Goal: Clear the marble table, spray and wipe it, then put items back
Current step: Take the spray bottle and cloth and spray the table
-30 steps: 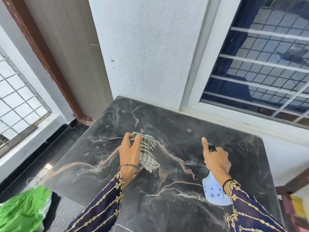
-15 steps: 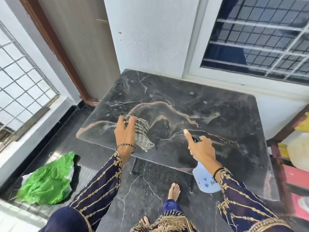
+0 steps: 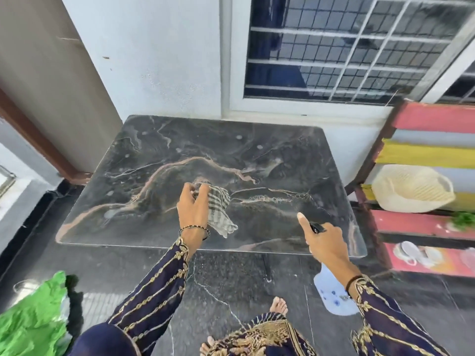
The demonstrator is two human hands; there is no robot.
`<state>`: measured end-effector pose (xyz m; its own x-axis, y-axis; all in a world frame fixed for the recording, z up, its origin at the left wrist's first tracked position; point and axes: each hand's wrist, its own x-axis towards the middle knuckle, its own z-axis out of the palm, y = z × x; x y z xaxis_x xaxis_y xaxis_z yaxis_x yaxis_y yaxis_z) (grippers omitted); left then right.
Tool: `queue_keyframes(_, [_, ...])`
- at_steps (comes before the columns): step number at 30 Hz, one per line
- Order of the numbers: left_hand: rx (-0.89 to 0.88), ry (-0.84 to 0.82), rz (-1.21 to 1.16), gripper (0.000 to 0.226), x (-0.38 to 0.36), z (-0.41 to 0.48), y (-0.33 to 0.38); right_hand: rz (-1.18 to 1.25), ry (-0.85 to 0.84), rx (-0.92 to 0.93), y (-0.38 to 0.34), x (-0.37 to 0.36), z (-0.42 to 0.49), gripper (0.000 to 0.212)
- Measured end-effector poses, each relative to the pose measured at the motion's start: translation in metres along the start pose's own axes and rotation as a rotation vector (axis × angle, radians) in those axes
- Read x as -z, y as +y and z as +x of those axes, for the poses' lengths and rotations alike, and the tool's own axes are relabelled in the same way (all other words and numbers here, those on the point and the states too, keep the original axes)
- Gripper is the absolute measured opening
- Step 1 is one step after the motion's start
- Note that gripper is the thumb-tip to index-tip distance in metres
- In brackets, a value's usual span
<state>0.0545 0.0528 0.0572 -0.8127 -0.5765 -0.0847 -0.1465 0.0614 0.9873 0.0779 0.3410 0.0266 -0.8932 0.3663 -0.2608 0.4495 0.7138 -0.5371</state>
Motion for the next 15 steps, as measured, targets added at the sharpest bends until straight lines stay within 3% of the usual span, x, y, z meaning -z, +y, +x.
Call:
queue_keyframes(7, [0.028, -0.114, -0.009, 0.022, -0.079, -0.004, 0.007, 0.094, 0.015, -0.041, 0.036, 0.044, 0.06, 0.095])
queue_keyframes(15, [0.049, -0.111, 0.016, 0.021, -0.191, 0.012, 0.008, 0.121, -0.05, 0.002, 0.007, 0.064, 0.186, 0.09])
